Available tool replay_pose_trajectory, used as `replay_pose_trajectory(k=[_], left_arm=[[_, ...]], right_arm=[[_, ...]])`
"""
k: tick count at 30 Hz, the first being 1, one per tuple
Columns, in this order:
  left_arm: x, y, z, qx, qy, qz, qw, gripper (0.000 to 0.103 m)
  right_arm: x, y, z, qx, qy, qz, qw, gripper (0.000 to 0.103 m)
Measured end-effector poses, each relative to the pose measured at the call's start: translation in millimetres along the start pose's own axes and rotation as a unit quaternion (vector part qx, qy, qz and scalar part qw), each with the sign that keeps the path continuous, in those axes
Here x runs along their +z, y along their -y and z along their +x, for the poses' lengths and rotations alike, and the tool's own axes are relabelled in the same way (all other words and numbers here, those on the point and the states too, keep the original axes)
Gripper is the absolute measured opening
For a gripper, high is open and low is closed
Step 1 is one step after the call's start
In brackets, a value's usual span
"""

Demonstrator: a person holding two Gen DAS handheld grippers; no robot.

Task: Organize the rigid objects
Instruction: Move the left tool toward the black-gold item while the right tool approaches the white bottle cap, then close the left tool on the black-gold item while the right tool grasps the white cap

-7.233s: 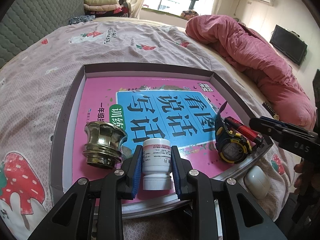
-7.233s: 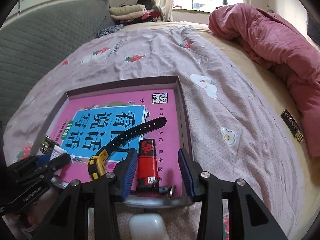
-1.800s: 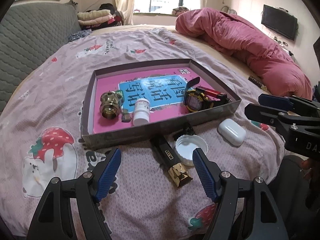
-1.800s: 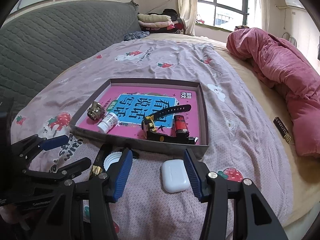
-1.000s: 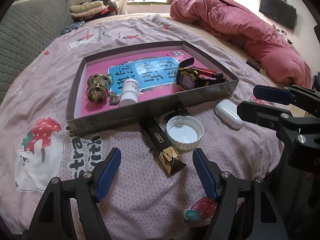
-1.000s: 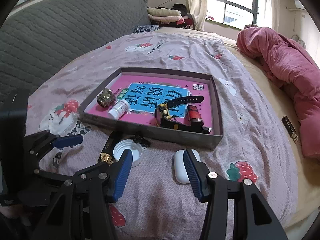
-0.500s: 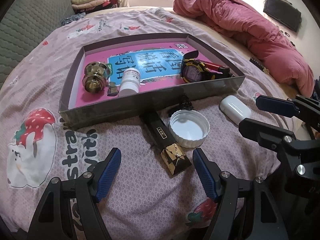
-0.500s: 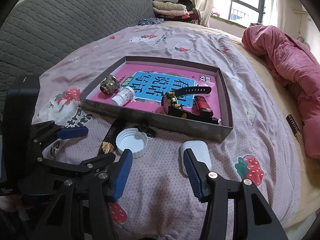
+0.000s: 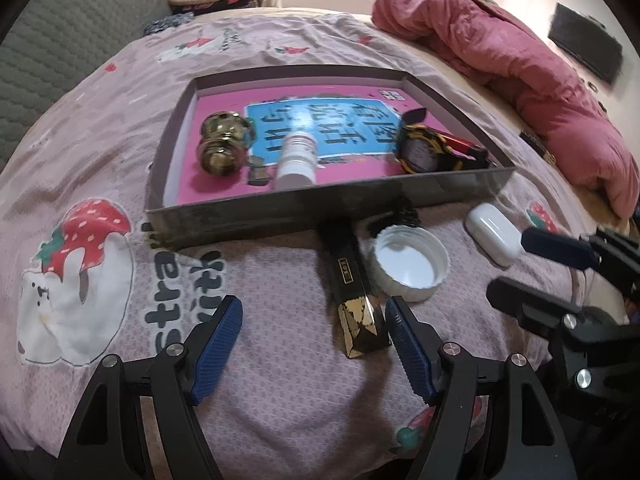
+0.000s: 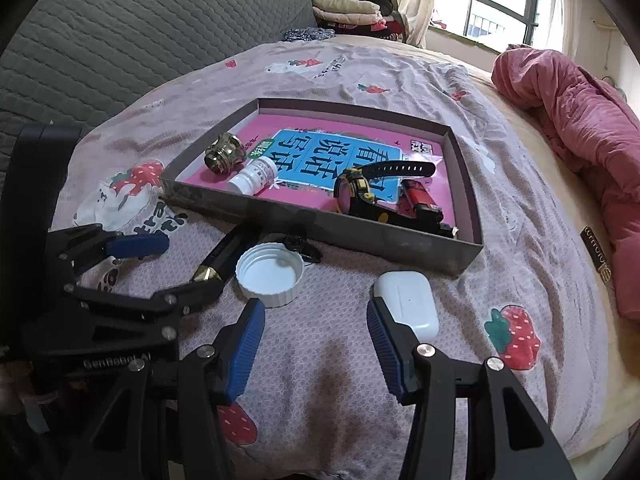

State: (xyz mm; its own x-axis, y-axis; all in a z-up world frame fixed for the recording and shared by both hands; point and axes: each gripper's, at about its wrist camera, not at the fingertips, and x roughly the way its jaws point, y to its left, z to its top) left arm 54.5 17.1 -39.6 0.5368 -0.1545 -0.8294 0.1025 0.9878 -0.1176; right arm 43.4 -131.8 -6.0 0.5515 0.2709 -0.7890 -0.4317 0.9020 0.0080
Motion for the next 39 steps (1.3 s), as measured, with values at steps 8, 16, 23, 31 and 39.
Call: replay_pose_trajectory(k=[8, 16, 23, 31, 39], left_arm=[[1.6, 0.0, 1.6, 0.008, 0.007, 0.008, 0.9999, 0.075], [6.3, -5.6, 0.0, 0.034, 0.023, 0.014, 0.9991, 0.076], [8.6, -9.5, 2.7, 0.025, 0.021, 0.007, 0.9994, 0.077], [9.9, -7.4, 7.6, 0.016, 0.018, 0.011, 0.9997, 0.077], [9.3, 0.7, 12.3, 0.023, 0.017, 0.031, 0.9991, 0.077]], right_arm=[[-2.1, -4.4, 4.6, 0.003, -0.004, -0.004, 1.000, 0.053], [-2.8, -8.2, 8.8, 0.005, -0.007, -0.009, 1.000, 0.053], [-4.2, -10.1, 15.6, 0.019, -0.008, -0.004, 1.000, 0.053], [-5.0, -13.0, 24.0, 0.031, -0.011, 0.000, 0.999, 0.053], [-5.2, -13.1, 29.8, 0.032, -0.016, 0.001, 0.999, 0.053]])
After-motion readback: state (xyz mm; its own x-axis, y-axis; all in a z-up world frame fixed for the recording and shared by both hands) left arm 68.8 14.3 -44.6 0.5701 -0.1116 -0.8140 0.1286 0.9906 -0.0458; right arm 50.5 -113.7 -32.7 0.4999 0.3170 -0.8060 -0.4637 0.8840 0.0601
